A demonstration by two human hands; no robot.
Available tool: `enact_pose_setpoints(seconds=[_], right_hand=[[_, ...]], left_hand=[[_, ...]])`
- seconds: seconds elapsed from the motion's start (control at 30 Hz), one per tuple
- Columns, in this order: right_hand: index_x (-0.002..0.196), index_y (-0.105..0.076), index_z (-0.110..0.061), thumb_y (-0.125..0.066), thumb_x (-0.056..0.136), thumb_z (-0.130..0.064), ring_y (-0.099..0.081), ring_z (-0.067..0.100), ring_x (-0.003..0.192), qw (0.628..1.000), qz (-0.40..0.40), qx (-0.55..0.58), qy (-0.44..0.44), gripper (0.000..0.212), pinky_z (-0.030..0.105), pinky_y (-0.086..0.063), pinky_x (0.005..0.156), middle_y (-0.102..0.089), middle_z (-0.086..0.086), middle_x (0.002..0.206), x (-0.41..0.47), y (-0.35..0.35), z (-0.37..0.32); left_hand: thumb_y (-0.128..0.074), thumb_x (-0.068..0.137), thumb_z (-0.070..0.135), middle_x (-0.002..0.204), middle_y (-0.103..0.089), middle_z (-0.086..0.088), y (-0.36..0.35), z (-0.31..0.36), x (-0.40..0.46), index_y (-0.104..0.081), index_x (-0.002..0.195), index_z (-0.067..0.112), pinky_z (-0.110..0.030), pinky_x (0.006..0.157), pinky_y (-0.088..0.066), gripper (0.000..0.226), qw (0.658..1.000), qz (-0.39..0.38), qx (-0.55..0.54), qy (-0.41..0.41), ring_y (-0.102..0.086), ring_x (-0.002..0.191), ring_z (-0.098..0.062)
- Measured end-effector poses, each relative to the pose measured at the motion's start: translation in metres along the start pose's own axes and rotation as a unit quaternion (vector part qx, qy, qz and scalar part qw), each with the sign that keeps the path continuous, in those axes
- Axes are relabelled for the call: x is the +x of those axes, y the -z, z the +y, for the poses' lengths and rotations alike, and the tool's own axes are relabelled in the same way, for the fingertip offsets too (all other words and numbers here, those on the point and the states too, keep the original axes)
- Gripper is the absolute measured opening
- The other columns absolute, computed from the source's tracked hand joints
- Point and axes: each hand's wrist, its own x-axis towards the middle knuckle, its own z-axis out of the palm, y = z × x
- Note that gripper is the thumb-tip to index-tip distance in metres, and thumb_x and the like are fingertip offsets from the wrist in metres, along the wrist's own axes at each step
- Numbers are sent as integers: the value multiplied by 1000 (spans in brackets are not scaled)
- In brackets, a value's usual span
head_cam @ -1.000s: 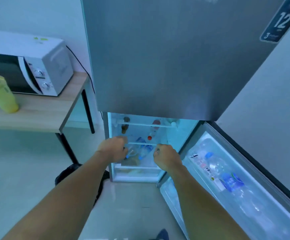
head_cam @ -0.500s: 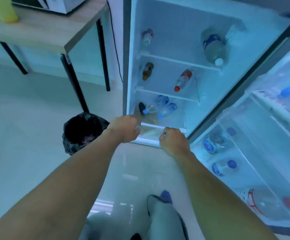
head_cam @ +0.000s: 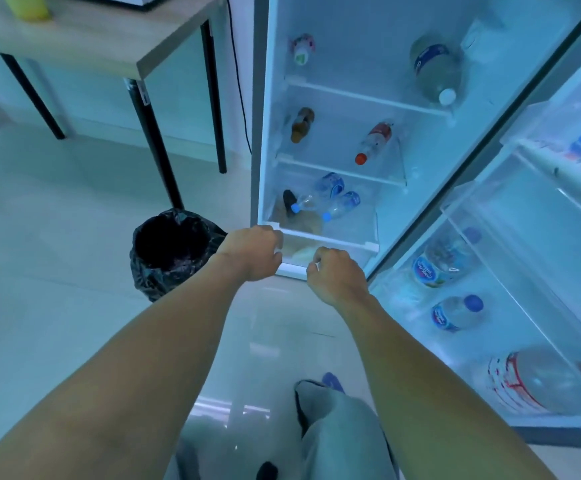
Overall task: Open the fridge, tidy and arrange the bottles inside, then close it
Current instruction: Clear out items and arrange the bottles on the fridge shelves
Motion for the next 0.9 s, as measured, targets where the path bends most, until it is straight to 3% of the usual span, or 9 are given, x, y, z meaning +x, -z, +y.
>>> enact_pose_setpoints(seconds=[0.17, 0.37, 0.63, 0.73, 0.9], right_hand=[[108, -63, -14, -45, 95, -28, -60, 29, 94, 1000, -4, 9, -23, 26, 34, -50, 76, -63, 6, 108, 20, -7, 15], [112, -62, -14, -45, 96, -28, -60, 29, 101, 999, -24, 5, -42, 28, 36, -51, 83, -62, 7, 114, 38, -4, 31], [119, -60, -15, -48, 95, -26, -59, 29, 99, 999, 7, 23, -43, 30, 31, -41, 74, -61, 4, 116, 64, 59, 31], [108, -60, -13, -49, 91, -21, -53, 27, 86, 999, 16, 19, -35, 21, 30, -39, 70, -58, 1, 104, 68, 78, 30], [102, -60, -9, -50, 90, -22, -58, 30, 86, 998, 31, 26, -37, 20, 31, -43, 69, -62, 9, 103, 87, 76, 31]], left_hand=[[-44, 94, 33, 125, -58, 0, -9, -5, 27, -56, 121, 22, -39, 86, -48, 32, 1000, -2, -11, -7, -60, 105, -28], [-45, 91, 33, 120, -61, -2, -18, -6, 56, -57, 119, 25, -39, 83, -50, 32, 999, -38, -15, 5, -61, 101, -29], [-45, 87, 29, 106, -60, 0, 39, 15, 82, -56, 101, 20, -39, 79, -51, 20, 999, 3, -33, 7, -60, 93, -28], [-47, 85, 31, 104, -60, 3, 51, 17, 84, -57, 97, 22, -38, 79, -50, 19, 999, 7, -37, 9, -60, 96, -27], [-46, 87, 31, 105, -62, 0, 45, 8, 99, -60, 103, 22, -39, 78, -52, 24, 999, 18, -35, 1, -61, 95, -28]])
